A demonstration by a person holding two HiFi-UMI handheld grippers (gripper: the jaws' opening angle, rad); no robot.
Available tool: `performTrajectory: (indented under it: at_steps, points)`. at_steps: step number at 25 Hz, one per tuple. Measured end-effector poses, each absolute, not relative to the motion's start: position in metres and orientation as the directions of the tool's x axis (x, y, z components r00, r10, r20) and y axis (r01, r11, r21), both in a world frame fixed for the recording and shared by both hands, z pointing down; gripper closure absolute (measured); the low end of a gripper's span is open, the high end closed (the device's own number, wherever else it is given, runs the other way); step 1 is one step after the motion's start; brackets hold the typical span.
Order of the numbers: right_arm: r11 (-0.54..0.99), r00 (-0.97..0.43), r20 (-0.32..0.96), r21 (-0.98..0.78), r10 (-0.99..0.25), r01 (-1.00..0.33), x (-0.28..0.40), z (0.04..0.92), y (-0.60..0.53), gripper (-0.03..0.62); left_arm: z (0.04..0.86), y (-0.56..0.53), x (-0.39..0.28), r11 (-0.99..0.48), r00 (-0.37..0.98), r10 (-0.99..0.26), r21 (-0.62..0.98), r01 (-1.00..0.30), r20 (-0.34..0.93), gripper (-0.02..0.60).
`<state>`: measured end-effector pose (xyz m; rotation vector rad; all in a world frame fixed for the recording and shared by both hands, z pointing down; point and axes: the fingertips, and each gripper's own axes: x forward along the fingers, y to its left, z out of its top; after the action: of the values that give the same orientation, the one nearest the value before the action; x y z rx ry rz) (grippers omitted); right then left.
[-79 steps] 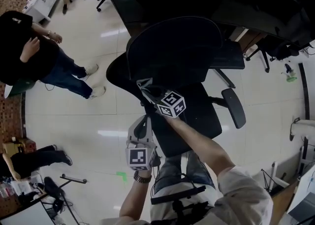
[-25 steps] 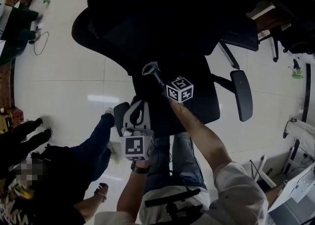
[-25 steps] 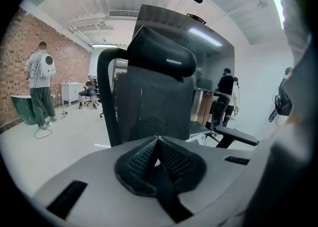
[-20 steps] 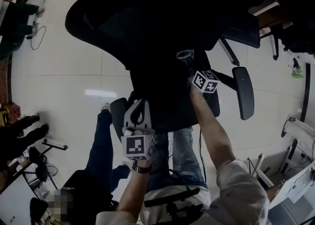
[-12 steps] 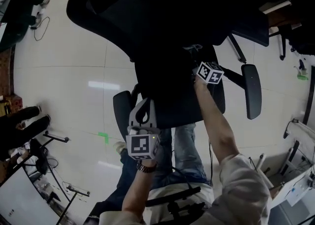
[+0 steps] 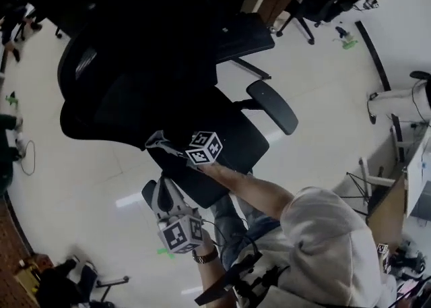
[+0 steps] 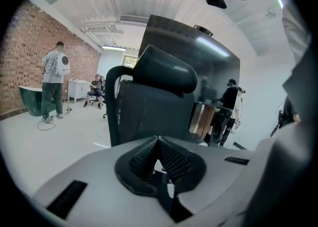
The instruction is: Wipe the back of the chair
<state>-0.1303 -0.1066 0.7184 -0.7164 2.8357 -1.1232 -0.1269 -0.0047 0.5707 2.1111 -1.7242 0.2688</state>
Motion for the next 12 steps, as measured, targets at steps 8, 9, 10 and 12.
performTrajectory:
  at_steps: [8,9,10,12]
  points:
    - [0.511,-0.660,0.034,-0.603,-0.751,-0.613,0.075,0.461,-0.029,0.572,0.414,-0.012,-0.037,-0.413,0.455,-0.856,0.204,-0.887,0.247,0.574]
    - [0.518,-0.646,0.009,-0.590,-0.763,-0.619,0.085,0.433,-0.023,0.572,0.398,-0.009,-0.028,-0.441,0.478,-0.845,0.195,-0.876,0.239,0.574]
    - [0.527,-0.634,-0.018,-0.574,-0.773,-0.626,0.093,0.407,-0.020,0.572,0.384,-0.007,-0.021,-0.466,0.500,-0.834,0.185,-0.865,0.233,0.574]
    - [0.541,-0.608,-0.077,-0.552,-0.790,-0.634,0.104,0.364,-0.019,0.572,0.361,-0.005,-0.010,-0.493,0.521,-0.824,0.172,-0.853,0.221,0.574]
